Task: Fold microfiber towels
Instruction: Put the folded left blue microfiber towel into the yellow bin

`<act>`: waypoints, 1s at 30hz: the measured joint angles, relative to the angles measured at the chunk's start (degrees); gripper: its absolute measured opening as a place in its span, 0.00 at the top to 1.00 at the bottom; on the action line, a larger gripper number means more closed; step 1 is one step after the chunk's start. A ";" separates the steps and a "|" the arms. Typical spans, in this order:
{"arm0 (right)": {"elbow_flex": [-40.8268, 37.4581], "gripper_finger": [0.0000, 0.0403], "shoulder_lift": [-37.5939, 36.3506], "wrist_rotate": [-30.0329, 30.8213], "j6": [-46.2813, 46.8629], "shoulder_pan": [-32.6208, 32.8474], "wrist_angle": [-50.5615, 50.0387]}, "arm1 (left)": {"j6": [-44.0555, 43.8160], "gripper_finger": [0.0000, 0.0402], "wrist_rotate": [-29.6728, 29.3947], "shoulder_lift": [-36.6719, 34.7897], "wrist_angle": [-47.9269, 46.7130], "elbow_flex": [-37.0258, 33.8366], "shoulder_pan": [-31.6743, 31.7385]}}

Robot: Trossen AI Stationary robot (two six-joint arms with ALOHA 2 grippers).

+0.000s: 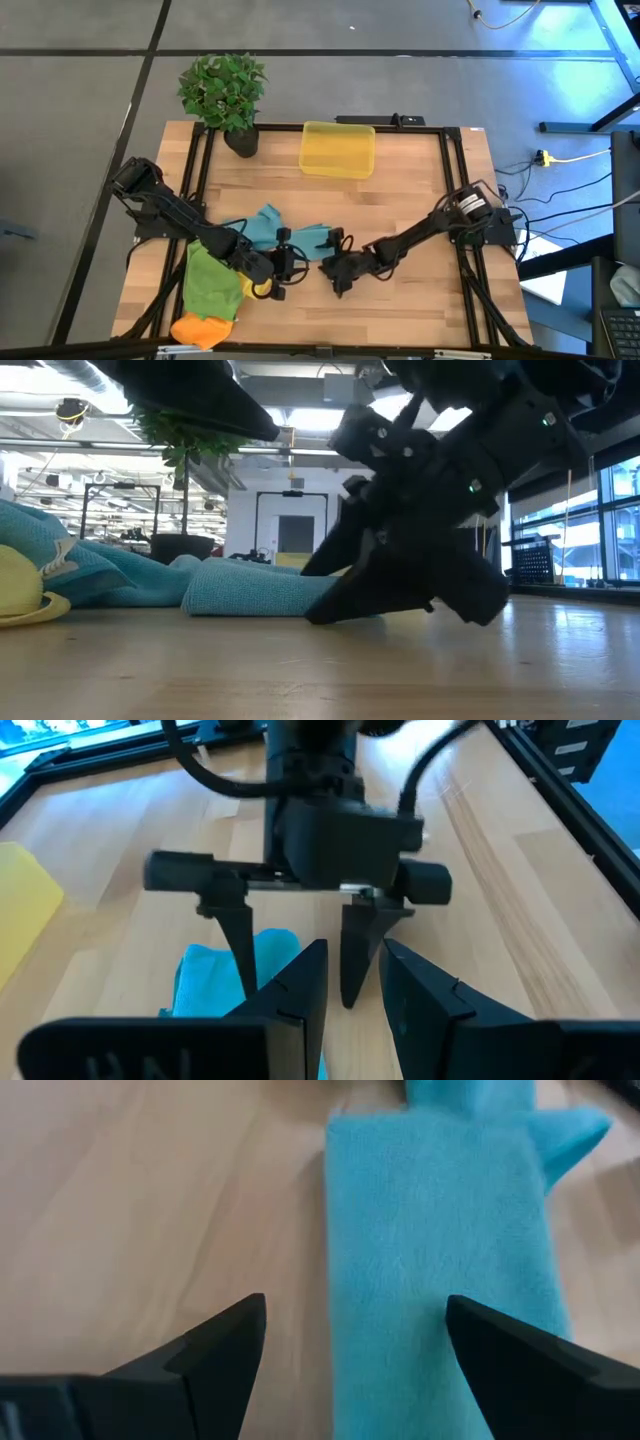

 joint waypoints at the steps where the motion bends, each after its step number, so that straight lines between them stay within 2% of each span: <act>1: 0.85 0.23 0.56 0.67 -0.13 0.01 -0.87 | 0.02 0.79 0.02 0.00 0.06 0.00 0.02; 8: 3.14 0.23 4.45 4.17 0.16 -0.91 -1.76 | 0.02 0.79 0.00 0.00 0.24 0.00 0.04; 17: 3.36 0.25 4.67 9.04 -1.36 -0.93 -2.09 | 0.00 0.79 0.00 0.00 0.15 0.00 0.04; 21: 3.30 0.35 4.68 9.04 -1.08 -1.09 -2.55 | -0.07 0.79 0.00 0.00 0.15 0.00 0.04; 30: 3.19 0.65 4.61 7.90 0.23 -1.84 -3.90 | -1.03 0.79 0.00 0.00 0.15 0.00 0.14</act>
